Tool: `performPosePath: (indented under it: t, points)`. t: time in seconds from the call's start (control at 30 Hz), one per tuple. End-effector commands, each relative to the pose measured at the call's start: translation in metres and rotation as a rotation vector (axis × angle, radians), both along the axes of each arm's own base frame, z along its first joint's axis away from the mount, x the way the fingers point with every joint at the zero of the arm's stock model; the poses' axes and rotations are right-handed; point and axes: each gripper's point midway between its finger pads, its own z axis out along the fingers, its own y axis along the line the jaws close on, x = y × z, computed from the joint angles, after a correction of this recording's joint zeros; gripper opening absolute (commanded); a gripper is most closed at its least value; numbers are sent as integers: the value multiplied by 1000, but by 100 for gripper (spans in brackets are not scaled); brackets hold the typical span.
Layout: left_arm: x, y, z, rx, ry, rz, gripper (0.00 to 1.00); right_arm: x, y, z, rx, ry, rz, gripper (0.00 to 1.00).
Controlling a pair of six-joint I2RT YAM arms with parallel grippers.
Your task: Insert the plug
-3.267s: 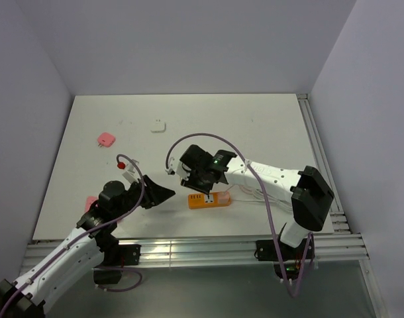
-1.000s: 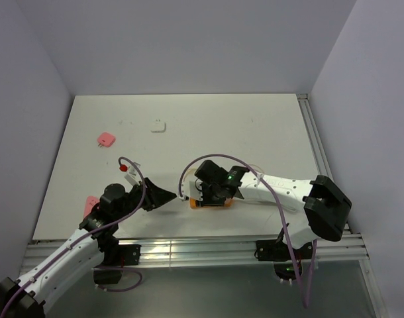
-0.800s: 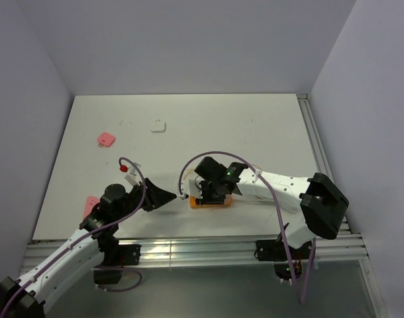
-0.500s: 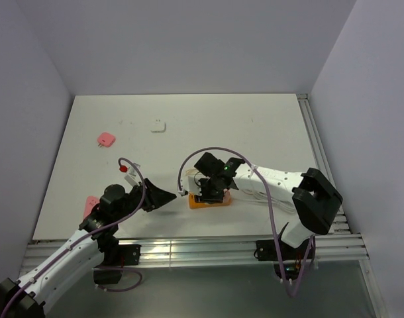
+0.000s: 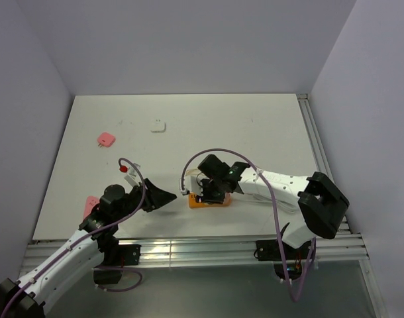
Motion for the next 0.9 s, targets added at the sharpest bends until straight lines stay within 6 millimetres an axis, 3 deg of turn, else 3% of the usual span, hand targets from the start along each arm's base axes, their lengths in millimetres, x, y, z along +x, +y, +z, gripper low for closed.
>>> performPosePath:
  t: [0.0, 0.03, 0.1, 0.17, 0.33, 0.4, 0.57, 0.67, 0.73, 0.77, 0.8, 0.87]
  points:
    - [-1, -1, 10, -4, -37, -18, 63, -10, -25, -29, -105, 23, -47, 16]
    - [0, -1, 11, -4, -40, -11, 65, -7, -20, -21, -74, 7, -49, 28]
    - [1, 0, 15, -6, -49, -2, 66, 1, -10, -4, -11, -39, -44, 42]
    - [3, 0, 17, -7, -52, 2, 67, 8, -1, 12, 32, -80, -44, 68]
    - [5, 0, 23, 1, -54, 4, 67, 30, 10, 47, 83, -177, -51, 78]
    - [6, 0, 26, 6, -55, 9, 67, 36, 15, 68, 120, -219, -57, 98]
    - [12, 11, 33, 54, -40, 80, 71, 34, 16, 122, 230, -273, -77, 100]
    - [22, 21, 43, 91, -52, 155, 76, 27, 11, 143, 284, -283, -101, 100]
    - [31, 33, 36, 173, -32, 224, 78, 19, 8, 149, 328, -256, -140, 100]
    - [36, 37, 48, 184, -49, 250, 79, 17, 9, 162, 383, -267, -161, 100]
    - [38, 43, 38, 245, -16, 273, 81, 13, 8, 163, 411, -235, -208, 100]
    - [49, 54, 51, 285, -24, 346, 83, 11, 10, 181, 509, -235, -274, 100]
